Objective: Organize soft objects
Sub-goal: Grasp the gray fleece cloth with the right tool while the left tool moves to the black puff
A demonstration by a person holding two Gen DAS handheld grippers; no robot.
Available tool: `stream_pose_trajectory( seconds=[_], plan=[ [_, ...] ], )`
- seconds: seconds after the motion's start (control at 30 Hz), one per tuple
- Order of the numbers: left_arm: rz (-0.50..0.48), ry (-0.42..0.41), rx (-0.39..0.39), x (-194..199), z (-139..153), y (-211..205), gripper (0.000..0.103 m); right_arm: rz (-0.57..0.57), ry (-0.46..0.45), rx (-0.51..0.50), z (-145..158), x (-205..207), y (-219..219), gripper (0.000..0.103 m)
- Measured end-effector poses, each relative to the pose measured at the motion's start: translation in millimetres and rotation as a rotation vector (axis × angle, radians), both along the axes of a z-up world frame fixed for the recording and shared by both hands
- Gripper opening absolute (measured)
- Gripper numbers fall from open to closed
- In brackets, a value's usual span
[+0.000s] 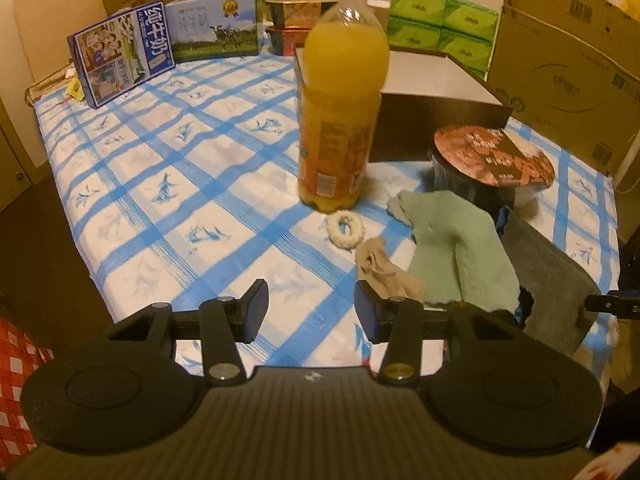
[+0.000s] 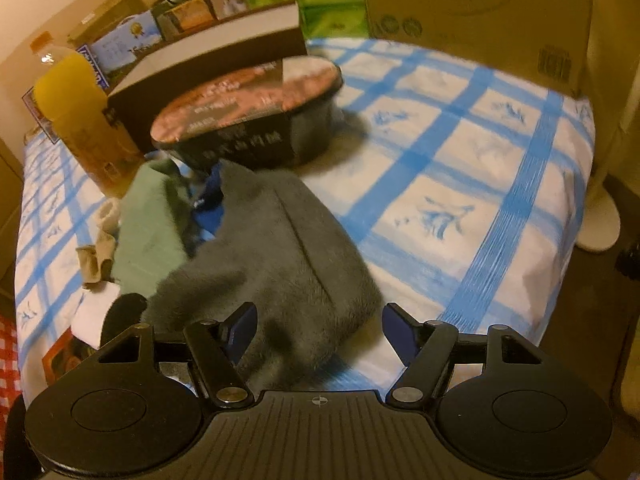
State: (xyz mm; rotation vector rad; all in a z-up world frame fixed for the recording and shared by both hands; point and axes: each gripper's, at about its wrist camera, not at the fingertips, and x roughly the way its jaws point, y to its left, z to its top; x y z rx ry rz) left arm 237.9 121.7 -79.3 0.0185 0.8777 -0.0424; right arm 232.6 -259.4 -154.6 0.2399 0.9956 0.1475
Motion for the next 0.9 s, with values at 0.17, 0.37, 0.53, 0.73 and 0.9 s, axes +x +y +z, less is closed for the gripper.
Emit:
stream_pose_trajectory(
  seconds=[0.17, 0.37, 0.53, 0.73, 0.9],
  plan=[
    [-0.021, 0.019, -0.016, -1.1, -8.2, -9.2, 0.044, -0.028, 0.024, 0.056, -15.4, 4.8, -2.8, 0.037],
    [-0.035, 0.019, -0.02, -2.1, -11.7, -13.5, 0.044, -0.024, -0.132, 0.095, 17.9, 3.3, -9.7, 0.009],
    [-0.036, 0.023, -0.031, -1.0, -12.7, -14.7, 0.043, -0.03, -0.314, 0.167, 72.9, 3.5, -21.7, 0.007],
    [-0.057, 0.025, -0.04, -2.2, -14.6, -19.0, 0.043, -0.001, -0.459, 0.17, 135.3, 1.6, -26.0, 0.007],
    [-0.081, 0.035, -0.051, -3.9, -18.3, -25.3, 0.043, 0.048, -0.432, 0.092, 150.1, -11.7, -20.9, 0.007]
  ],
)
